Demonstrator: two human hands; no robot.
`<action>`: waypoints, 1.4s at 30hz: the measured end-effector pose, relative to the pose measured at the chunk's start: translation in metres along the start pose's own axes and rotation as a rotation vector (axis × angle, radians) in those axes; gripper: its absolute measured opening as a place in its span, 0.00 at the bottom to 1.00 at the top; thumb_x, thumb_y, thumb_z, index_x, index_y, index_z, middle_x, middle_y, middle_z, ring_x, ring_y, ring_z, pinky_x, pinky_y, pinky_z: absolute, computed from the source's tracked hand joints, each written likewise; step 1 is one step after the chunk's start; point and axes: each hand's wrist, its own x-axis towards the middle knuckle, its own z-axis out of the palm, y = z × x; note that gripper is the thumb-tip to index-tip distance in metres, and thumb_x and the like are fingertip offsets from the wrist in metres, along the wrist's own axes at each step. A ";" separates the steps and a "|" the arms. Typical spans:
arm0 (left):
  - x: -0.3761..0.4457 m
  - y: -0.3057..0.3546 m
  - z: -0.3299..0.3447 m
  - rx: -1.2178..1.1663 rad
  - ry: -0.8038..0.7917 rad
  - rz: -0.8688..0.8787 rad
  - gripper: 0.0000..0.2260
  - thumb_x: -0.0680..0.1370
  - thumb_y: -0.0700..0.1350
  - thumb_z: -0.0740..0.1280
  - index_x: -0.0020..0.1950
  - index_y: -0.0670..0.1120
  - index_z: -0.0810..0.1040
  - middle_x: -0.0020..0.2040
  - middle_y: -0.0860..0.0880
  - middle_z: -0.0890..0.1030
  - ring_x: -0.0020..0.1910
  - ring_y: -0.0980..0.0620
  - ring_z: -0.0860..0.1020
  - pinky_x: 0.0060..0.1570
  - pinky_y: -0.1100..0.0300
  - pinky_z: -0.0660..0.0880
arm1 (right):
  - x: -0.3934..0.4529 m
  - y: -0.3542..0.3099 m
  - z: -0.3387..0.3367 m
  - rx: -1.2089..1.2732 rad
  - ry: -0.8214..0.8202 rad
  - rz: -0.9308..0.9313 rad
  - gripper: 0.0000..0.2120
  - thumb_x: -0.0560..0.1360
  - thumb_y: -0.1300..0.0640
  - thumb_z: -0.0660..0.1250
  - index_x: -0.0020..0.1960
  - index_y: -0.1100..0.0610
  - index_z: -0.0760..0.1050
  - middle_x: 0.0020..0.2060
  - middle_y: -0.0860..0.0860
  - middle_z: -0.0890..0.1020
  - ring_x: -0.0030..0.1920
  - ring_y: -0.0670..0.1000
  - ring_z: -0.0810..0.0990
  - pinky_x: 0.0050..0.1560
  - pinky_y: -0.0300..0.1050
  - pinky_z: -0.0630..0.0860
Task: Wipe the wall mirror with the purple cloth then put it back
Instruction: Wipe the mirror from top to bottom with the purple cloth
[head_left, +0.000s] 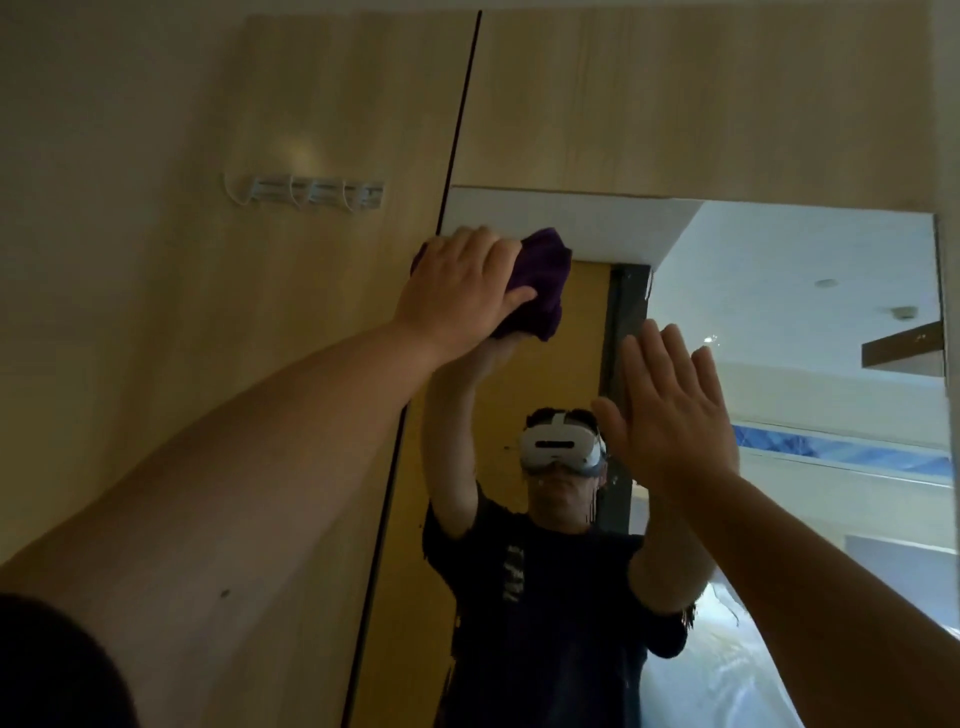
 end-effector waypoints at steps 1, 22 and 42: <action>0.012 -0.004 0.003 0.008 -0.002 -0.008 0.23 0.80 0.59 0.56 0.59 0.40 0.74 0.50 0.41 0.77 0.48 0.40 0.76 0.47 0.47 0.73 | 0.001 0.000 0.000 -0.004 0.012 0.000 0.36 0.81 0.35 0.42 0.80 0.58 0.53 0.79 0.57 0.51 0.79 0.57 0.44 0.77 0.55 0.42; -0.057 0.007 0.026 -0.199 -0.260 -0.016 0.30 0.82 0.59 0.49 0.76 0.41 0.64 0.77 0.43 0.62 0.76 0.45 0.60 0.74 0.47 0.55 | 0.000 0.003 0.003 0.029 0.054 -0.016 0.35 0.81 0.36 0.45 0.79 0.57 0.54 0.80 0.57 0.53 0.80 0.56 0.45 0.78 0.57 0.44; -0.243 0.090 -0.016 -0.215 -0.176 0.134 0.21 0.84 0.56 0.57 0.70 0.43 0.70 0.67 0.46 0.76 0.63 0.45 0.75 0.62 0.50 0.69 | -0.028 0.092 -0.017 0.137 0.032 0.184 0.31 0.80 0.40 0.46 0.75 0.59 0.60 0.77 0.61 0.59 0.78 0.61 0.52 0.76 0.66 0.52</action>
